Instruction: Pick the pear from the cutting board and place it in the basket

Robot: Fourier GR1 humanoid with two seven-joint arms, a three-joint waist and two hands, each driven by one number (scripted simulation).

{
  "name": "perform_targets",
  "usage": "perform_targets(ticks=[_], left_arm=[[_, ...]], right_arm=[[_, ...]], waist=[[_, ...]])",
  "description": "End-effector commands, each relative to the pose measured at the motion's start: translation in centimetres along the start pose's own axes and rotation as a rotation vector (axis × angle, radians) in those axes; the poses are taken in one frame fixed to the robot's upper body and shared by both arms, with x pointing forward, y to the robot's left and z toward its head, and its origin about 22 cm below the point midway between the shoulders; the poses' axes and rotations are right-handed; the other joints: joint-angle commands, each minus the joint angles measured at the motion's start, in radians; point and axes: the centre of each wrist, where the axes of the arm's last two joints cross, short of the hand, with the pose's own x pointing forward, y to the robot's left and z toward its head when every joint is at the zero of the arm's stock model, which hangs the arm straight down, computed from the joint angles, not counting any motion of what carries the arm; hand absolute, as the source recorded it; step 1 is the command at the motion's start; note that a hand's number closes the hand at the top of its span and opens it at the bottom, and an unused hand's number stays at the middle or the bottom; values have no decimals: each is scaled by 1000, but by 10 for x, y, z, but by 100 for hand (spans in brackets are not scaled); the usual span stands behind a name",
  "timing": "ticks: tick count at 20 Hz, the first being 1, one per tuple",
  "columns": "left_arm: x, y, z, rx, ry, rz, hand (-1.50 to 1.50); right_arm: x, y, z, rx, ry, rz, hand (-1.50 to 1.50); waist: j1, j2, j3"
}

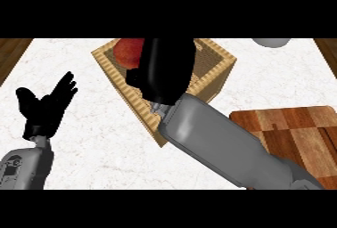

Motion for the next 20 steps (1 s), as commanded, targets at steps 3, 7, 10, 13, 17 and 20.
perform_targets(ticks=[3,7,10,13,17,20], left_arm=[[1,9,4,24,9,-4,0],[10,3,-6,-4,0,12,0],[9,-1,-3,3,3,8,0],[12,10,-4,-4,5,-5,0],[-2,16,6,21,16,0,0],[2,17,7,36,23,10,0]], right_arm=[[-20,6,-13,-81,335,-120,-150],[-28,29,2,-53,282,-77,-150],[-25,20,-3,-44,236,-126,-150],[-18,12,-4,-91,234,-226,-150],[-43,-4,-34,-229,342,-357,-150],[-60,-22,-37,-309,401,-469,-150]], waist=[[-2,-2,1],[4,4,0],[-9,1,1],[-5,0,1],[-29,-3,2],[-48,-12,4]])
